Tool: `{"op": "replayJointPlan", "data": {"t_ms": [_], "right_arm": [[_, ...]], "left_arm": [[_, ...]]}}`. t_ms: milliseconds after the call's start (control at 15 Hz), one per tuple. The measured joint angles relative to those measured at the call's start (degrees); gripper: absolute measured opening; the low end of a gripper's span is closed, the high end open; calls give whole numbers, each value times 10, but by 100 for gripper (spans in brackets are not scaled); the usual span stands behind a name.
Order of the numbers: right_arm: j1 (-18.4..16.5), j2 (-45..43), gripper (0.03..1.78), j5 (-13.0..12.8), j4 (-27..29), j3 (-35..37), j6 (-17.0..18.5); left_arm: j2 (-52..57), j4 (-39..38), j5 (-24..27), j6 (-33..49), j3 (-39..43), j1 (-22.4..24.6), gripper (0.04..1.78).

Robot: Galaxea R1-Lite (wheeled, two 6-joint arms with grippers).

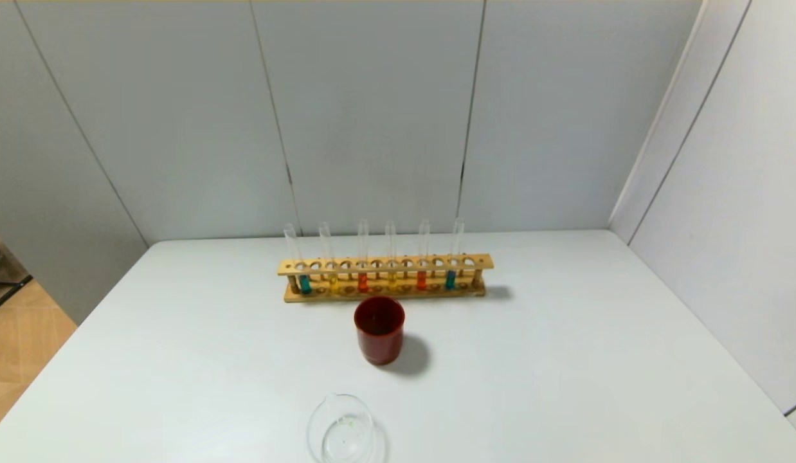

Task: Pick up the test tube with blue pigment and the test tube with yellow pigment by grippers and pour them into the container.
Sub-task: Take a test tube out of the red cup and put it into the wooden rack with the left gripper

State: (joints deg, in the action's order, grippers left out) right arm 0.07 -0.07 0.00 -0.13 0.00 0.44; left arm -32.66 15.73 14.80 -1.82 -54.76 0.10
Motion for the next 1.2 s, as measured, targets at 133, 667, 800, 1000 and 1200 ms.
{"op": "replayJointPlan", "data": {"t_ms": [133,667,800,1000,1200], "right_arm": [[0,0,175,0,0,0,0],[0,0,175,0,0,0,0],[0,0,175,0,0,0,0],[0,0,175,0,0,0,0],[0,0,175,0,0,0,0]], "left_arm": [[-75,-44,21,0,-22,0,175],[-363,-265,46,4,-7,3,175],[-418,-318,47,5,20,4,175],[-497,-401,47,6,55,5,175],[-570,-543,58,8,106,6,175]]}}
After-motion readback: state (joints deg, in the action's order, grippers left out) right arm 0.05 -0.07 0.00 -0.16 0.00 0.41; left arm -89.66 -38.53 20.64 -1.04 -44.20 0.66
